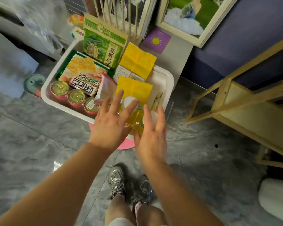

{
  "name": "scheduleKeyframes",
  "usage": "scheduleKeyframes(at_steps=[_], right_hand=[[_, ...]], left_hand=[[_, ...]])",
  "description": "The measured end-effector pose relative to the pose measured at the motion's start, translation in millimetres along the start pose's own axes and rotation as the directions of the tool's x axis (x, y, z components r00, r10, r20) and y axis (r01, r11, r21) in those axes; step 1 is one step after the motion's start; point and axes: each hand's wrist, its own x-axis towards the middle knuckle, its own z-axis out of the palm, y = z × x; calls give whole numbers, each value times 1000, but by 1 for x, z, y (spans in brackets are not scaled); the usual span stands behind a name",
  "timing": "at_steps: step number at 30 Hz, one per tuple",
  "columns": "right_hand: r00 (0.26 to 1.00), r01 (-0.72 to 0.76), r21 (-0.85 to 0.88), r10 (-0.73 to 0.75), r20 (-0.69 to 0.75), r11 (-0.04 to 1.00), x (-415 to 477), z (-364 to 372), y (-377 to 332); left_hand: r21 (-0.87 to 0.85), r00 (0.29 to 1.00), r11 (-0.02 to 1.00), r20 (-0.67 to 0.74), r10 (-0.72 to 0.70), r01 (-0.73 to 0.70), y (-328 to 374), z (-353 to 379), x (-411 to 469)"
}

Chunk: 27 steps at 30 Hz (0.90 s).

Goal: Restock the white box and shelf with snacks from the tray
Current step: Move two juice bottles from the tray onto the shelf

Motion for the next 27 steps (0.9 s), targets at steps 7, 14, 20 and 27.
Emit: scheduleKeyframes(at_steps=[7, 14, 20, 27], right_hand=[[994, 0, 108, 12, -107, 994, 4, 13, 11], [995, 20, 110, -9, -96, 994, 8, 12, 10], [997, 26, 93, -19, -79, 995, 12, -1, 3], [994, 36, 39, -32, -101, 999, 18, -57, -27]], left_hand=[[-187, 1000, 982, 4, -21, 22, 0, 16, 8], [-225, 1000, 974, 3, -13, 13, -4, 14, 21], [-220, 999, 975, -20, -25, 20, 3, 2, 20], [-175, 994, 984, -101, -35, 16, 30, -53, 27]])
